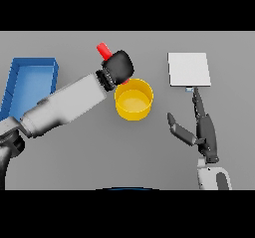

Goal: Pick up the red beaker and tilt it to pour out 1 green nut into yellow bowl. Pick up the yellow bowl and place it on the metallic measuring scale.

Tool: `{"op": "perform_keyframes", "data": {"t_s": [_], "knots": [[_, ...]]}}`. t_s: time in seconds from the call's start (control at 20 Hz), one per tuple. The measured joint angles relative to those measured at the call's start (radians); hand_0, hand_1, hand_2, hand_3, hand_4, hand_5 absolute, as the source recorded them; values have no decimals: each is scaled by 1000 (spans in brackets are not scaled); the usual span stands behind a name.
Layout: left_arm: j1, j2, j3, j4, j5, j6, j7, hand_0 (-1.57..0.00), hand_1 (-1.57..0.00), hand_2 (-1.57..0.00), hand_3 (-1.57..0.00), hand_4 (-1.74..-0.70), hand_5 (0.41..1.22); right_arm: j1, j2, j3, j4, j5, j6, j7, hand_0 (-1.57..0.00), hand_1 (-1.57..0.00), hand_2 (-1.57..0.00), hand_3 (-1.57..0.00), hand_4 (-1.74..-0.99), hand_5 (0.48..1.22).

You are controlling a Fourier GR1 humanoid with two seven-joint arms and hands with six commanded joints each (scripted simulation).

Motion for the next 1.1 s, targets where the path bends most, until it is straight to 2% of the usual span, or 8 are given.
{"op": "perform_keyframes", "data": {"t_s": [0.15, 0.2, 0.45, 0.85, 0.9, 0.95, 1.05, 1.1], "knots": [[-42, -9, -45, 32, -30, 6, -14, -1571, -1571, -1571, -1564, -1737, 1221, -24, -10, -13, 25, 11, -12, 32, 1, 1, 1, 1, -1260, 586], [-56, -5, -59, 36, -37, -11, -23, -1571, -1571, -1571, -1566, -1737, 1221, -11, -11, -7, 21, 15, -9, 6, 1, 1, 1, 1, -1250, 583], [-116, -16, -149, 60, -80, -38, -74, -1571, -1571, -1571, -1569, -1734, 1221, 8, -7, 6, 9, 37, -19, -5, 1, 1, 1, 1, -1204, 591], [-233, -20, -203, 113, -89, -15, -147, -1571, -1571, -1571, -1571, -1729, 1221, 10, -11, 7, 9, 53, -30, -17, 1, 1, 1, 1, -1209, 592], [-270, 5, -186, 116, -79, 0, -158, -1571, -1571, -1571, -1494, -1727, 1221, -2, -2, 12, 18, 59, -35, -16, 1, 1, 1, 1, -1203, 592], [-293, 24, -170, 124, -68, 16, -159, -1571, -1571, -1399, -1509, -1676, 1221, -5, -5, 13, 15, 67, -39, -18, 1, 1, 1, 1, -1201, 592], [-342, 45, -131, 162, -44, 48, -150, -1571, -1571, -1461, -1041, -1699, 1221, -12, -8, 12, 7, 66, -37, -6, 1, 1, 1, 1, -1186, 596], [-373, 54, -106, 182, -22, 50, -158, -1571, -1571, -1483, -1147, -1701, 1221, -10, -5, 12, 12, 54, -30, -12, 1, 1, 1, 1, -1183, 596]]}}
